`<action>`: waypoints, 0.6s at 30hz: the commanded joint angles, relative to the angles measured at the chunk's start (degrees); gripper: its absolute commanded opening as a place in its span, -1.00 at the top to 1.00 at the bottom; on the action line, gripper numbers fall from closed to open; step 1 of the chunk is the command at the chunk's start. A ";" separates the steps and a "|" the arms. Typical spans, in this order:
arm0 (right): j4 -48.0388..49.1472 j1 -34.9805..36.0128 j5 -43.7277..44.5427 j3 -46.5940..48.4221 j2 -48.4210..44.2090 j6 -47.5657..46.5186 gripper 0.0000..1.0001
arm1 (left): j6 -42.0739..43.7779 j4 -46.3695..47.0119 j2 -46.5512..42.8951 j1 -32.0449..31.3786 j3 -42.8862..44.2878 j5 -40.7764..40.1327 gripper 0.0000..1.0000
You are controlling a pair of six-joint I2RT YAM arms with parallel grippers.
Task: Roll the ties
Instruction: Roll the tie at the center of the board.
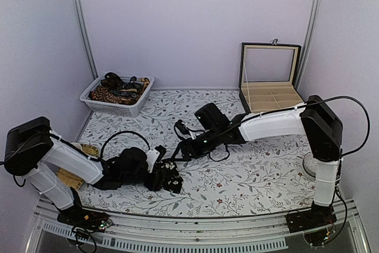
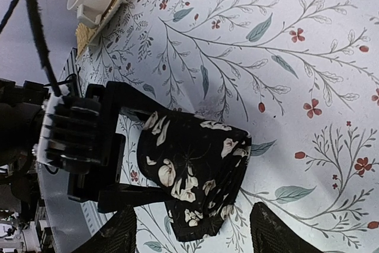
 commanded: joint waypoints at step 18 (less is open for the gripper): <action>5.36 1.78 -6.64 3.99 13.80 3.74 0.29 | -1.25 -5.78 0.16 -1.73 -0.95 -1.76 -0.36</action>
